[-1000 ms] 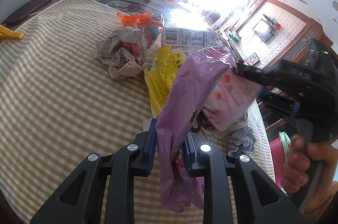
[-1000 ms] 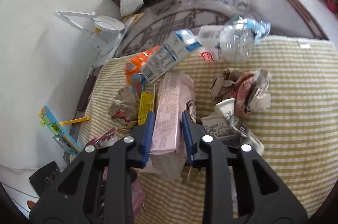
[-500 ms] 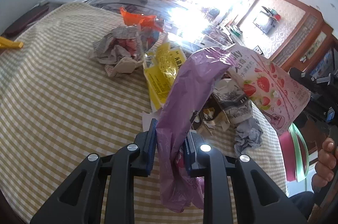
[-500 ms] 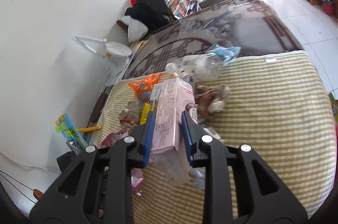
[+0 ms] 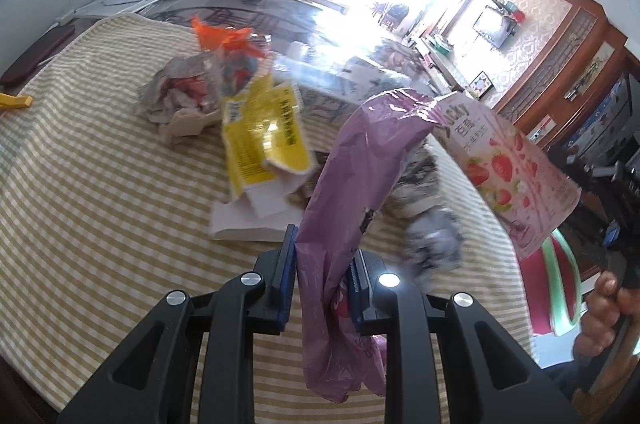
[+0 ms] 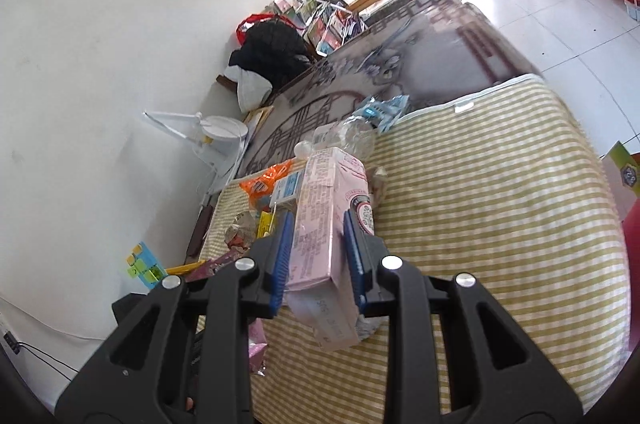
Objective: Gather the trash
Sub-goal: 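Carry both items to the red bucket and release them inside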
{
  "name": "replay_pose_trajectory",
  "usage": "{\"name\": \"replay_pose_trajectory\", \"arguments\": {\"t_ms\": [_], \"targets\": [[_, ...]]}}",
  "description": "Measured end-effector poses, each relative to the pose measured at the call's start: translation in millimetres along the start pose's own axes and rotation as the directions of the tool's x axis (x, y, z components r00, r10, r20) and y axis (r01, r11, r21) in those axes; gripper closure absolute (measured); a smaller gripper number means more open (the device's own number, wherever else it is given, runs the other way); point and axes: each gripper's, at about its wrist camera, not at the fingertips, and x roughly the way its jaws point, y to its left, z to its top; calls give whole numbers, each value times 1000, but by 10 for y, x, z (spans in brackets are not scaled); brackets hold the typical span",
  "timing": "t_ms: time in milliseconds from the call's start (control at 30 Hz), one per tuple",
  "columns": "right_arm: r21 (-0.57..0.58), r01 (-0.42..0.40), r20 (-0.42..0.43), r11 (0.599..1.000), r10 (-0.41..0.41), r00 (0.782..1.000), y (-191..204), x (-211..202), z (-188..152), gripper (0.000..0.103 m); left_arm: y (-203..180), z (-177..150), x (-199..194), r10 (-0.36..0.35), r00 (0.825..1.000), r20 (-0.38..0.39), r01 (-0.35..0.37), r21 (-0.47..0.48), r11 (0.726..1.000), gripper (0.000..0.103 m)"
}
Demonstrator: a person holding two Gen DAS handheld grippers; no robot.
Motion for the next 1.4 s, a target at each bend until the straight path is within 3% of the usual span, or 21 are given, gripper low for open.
{"name": "replay_pose_trajectory", "arguments": {"t_ms": [233,467,967,1067,1200,1300,1400], "targets": [[-51,59,96,997,-54,994,-37,-357,42,77,-377,3,-7,-35,999,-2,35,53,998,83],[-42,49,118,998,-43,992,-97,-469,51,77,-642,5,-72,-60,998,1,60,93,994,83],[-46,109,190,993,-99,977,-216,-768,81,77,-951,-79,-54,-95,995,-28,98,128,987,83],[-54,159,238,986,-142,961,-254,-930,105,77,-1009,-102,-46,-99,995,-34,103,142,984,83],[-26,252,321,967,-230,919,-416,-1246,136,77,-1057,-119,-22,-102,994,-42,107,149,983,83],[43,309,370,950,-303,879,-632,-1508,131,77,-1093,-125,-22,-106,993,-46,112,153,982,83],[110,392,413,913,-401,818,-826,-1765,90,77,-1151,-138,-6,-110,993,-51,117,163,980,83]]}}
